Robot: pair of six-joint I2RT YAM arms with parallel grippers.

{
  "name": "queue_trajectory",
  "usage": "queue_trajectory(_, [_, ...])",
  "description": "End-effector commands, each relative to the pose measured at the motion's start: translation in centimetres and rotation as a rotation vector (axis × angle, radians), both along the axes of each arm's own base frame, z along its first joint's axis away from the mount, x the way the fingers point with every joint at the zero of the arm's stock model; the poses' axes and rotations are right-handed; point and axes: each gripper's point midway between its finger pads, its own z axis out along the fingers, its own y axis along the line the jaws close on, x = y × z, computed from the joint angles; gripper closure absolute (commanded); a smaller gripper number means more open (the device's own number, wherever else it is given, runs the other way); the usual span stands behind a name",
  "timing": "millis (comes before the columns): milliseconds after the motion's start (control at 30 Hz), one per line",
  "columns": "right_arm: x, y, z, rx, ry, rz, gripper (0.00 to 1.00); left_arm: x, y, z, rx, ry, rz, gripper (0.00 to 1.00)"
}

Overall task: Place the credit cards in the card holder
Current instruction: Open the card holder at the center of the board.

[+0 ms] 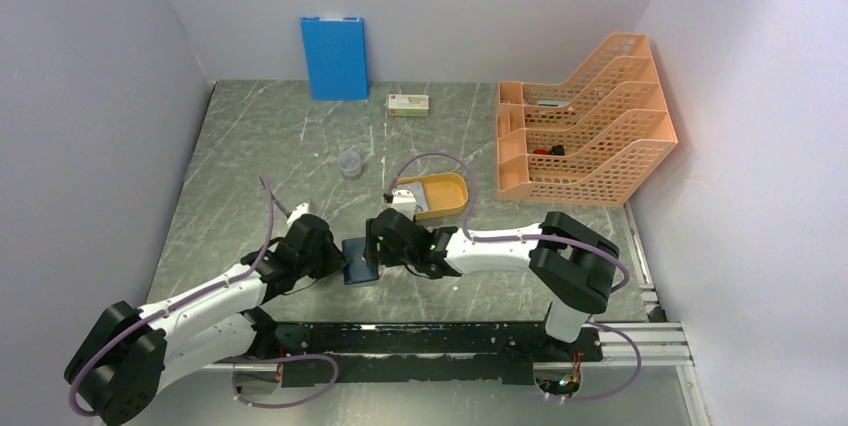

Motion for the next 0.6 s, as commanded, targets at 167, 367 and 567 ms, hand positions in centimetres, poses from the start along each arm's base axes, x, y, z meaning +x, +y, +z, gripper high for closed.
queue_trajectory(167, [0.3, 1.5, 0.0, -0.133, -0.083, 0.039, 0.25, -4.1, 2.8, -3.8, 0.133, 0.158, -0.039, 0.95])
queue_trajectory(367, [1.4, -1.1, -2.3, -0.327, -0.09, -0.04, 0.3, -4.0, 2.9, -3.7, 0.143, 0.155, -0.04, 0.95])
queue_trajectory(567, [1.5, -2.2, -1.9, -0.313, -0.107, -0.075, 0.38, -4.0, 3.1, -3.7, 0.15, 0.155, -0.04, 0.95])
